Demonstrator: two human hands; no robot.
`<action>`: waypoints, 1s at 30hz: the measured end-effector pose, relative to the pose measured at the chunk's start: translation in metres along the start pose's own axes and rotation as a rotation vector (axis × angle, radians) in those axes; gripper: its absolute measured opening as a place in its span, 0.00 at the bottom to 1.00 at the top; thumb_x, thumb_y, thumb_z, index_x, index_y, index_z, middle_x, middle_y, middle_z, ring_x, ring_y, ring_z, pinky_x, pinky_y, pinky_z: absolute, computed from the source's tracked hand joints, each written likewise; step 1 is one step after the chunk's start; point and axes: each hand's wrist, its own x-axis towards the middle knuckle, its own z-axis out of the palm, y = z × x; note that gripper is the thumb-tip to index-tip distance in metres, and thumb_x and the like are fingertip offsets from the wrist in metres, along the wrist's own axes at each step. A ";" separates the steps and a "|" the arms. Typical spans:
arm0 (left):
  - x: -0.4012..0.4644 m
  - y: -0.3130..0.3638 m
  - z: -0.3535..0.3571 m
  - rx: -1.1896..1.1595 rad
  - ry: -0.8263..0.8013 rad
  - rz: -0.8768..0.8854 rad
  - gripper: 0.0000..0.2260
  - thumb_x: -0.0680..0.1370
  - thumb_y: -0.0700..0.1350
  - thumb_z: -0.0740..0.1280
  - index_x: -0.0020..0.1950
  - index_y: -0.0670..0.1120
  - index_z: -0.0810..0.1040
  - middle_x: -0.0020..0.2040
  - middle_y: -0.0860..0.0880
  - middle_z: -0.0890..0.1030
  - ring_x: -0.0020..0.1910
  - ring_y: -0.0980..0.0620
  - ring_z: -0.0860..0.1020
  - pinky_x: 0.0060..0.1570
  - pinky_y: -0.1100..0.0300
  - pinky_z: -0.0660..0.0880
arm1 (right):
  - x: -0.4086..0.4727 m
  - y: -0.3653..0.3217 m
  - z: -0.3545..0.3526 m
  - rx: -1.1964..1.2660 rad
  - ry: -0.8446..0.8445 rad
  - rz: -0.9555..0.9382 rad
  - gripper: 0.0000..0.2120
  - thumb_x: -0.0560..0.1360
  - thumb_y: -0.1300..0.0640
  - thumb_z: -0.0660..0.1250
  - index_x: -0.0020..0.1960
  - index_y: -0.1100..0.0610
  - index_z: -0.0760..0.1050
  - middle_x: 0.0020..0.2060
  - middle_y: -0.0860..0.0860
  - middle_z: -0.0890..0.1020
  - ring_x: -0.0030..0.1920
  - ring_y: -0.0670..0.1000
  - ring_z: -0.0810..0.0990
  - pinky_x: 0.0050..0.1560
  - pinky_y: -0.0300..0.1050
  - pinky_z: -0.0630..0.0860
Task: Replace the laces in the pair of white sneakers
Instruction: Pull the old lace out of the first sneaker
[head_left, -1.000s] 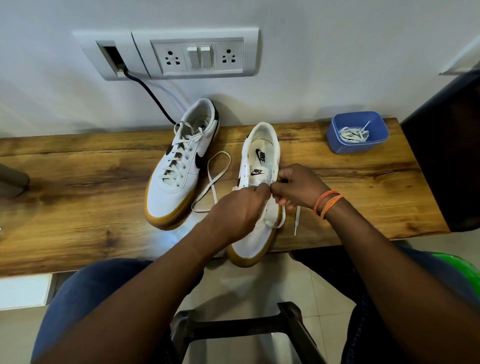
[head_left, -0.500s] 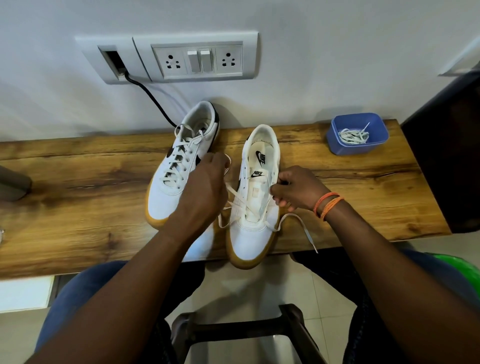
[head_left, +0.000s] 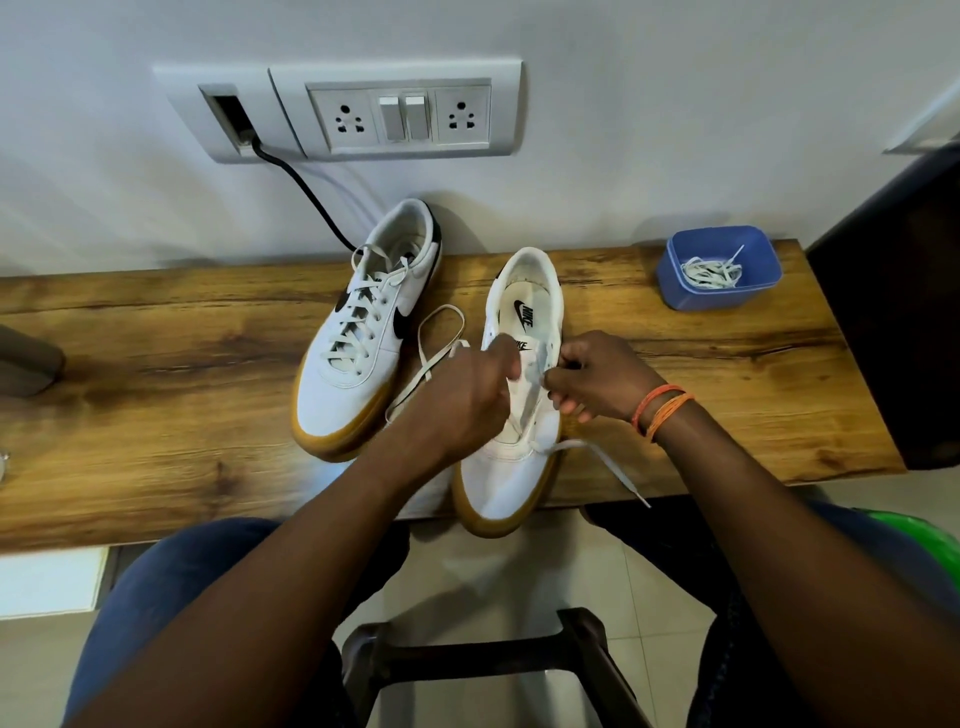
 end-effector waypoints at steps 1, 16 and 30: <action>0.001 -0.002 -0.006 0.009 0.083 -0.008 0.08 0.72 0.36 0.64 0.51 0.43 0.73 0.37 0.44 0.80 0.35 0.44 0.78 0.35 0.49 0.75 | 0.000 0.000 0.000 -0.001 -0.001 0.000 0.09 0.76 0.59 0.67 0.46 0.66 0.80 0.38 0.59 0.85 0.36 0.54 0.84 0.38 0.51 0.83; -0.006 0.006 0.017 0.048 -0.222 0.044 0.09 0.74 0.34 0.65 0.53 0.43 0.74 0.42 0.42 0.80 0.39 0.42 0.78 0.39 0.49 0.76 | 0.001 0.000 0.001 -0.012 -0.001 -0.004 0.08 0.76 0.60 0.67 0.46 0.65 0.80 0.38 0.60 0.85 0.37 0.55 0.85 0.38 0.50 0.84; 0.001 -0.007 -0.014 0.085 0.143 0.066 0.14 0.69 0.35 0.68 0.54 0.43 0.75 0.50 0.46 0.74 0.44 0.48 0.75 0.38 0.52 0.76 | 0.000 0.000 0.000 0.006 -0.004 0.008 0.08 0.76 0.59 0.68 0.48 0.65 0.80 0.39 0.60 0.85 0.38 0.56 0.84 0.37 0.49 0.83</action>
